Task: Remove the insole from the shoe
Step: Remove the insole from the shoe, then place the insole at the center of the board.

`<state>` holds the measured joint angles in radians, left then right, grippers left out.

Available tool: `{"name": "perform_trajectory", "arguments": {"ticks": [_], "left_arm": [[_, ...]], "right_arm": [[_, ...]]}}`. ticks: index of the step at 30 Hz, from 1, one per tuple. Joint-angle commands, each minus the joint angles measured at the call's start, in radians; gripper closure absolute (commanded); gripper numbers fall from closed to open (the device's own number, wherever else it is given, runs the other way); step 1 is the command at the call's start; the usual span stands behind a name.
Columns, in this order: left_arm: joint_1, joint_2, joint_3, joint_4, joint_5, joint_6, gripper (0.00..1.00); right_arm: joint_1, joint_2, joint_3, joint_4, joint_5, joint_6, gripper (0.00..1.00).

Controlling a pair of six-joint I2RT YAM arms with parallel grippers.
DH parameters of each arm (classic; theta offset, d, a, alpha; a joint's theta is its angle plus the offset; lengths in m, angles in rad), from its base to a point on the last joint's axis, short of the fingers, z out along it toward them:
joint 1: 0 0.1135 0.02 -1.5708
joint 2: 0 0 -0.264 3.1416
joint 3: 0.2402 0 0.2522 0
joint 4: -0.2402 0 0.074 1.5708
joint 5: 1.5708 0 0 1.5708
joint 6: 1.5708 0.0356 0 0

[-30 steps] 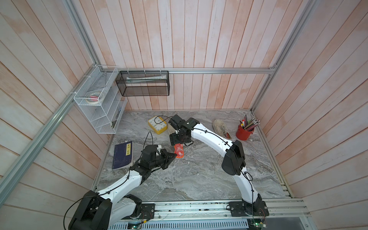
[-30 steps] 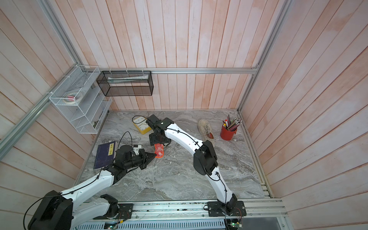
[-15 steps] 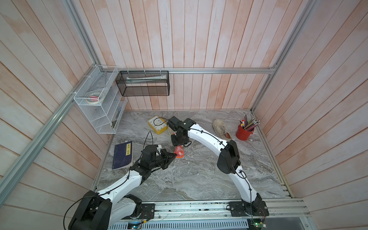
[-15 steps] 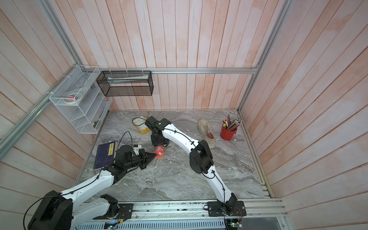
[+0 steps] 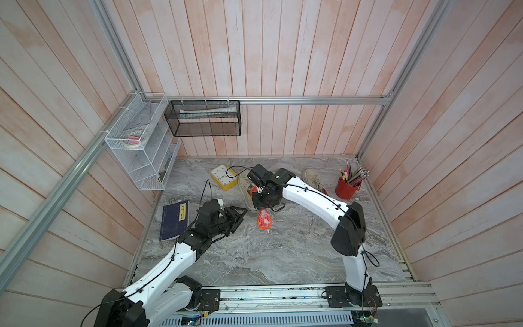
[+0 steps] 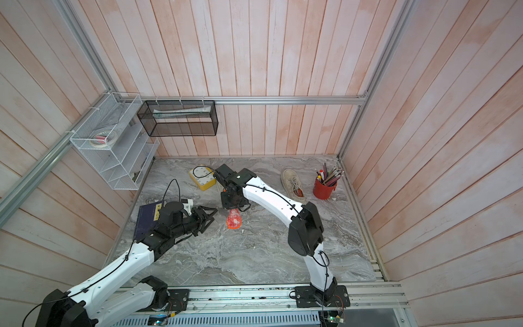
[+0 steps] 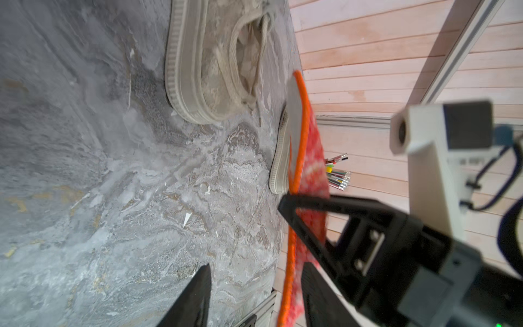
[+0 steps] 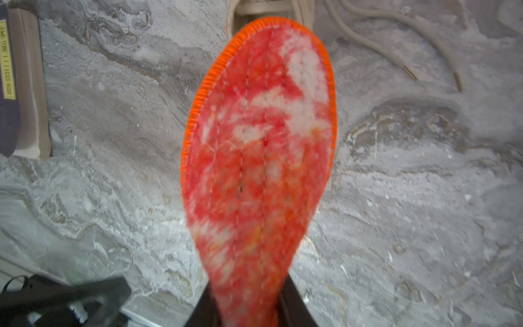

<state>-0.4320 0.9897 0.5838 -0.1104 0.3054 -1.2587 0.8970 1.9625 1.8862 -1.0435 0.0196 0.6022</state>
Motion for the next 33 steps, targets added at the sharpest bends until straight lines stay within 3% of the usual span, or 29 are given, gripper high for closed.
{"name": "perform_trajectory", "arguments": {"ticks": [1,6,13,19,22,27,29,33], "left_arm": [[0.006,0.003,0.070,-0.148,-0.144,0.158,0.46],[0.047,0.018,0.076,-0.188,-0.215,0.171,0.47],[0.096,-0.014,0.100,-0.303,-0.377,0.156,0.47],[0.122,-0.066,0.147,-0.448,-0.468,0.158,0.48],[0.124,-0.132,0.184,-0.610,-0.613,0.093,0.48],[0.125,-0.246,0.216,-0.752,-0.776,0.063,0.48],[0.126,-0.267,0.223,-0.780,-0.805,0.066,0.48],[0.128,-0.295,0.238,-0.816,-0.827,0.072,0.48]], "right_arm": [[0.022,-0.160,-0.209,0.082,0.014,0.041,0.74],[0.082,-0.329,-0.490,0.195,-0.020,0.108,0.73],[0.162,-0.287,-0.592,0.306,-0.060,0.122,0.72],[0.166,-0.091,-0.432,0.316,-0.085,-0.017,0.70],[0.166,0.021,-0.307,0.295,-0.074,-0.051,0.70],[0.181,0.150,-0.136,0.270,0.000,0.000,0.70],[0.193,0.190,-0.076,0.237,0.048,0.033,0.70],[0.214,0.228,-0.058,0.298,0.014,0.111,0.70]]}}
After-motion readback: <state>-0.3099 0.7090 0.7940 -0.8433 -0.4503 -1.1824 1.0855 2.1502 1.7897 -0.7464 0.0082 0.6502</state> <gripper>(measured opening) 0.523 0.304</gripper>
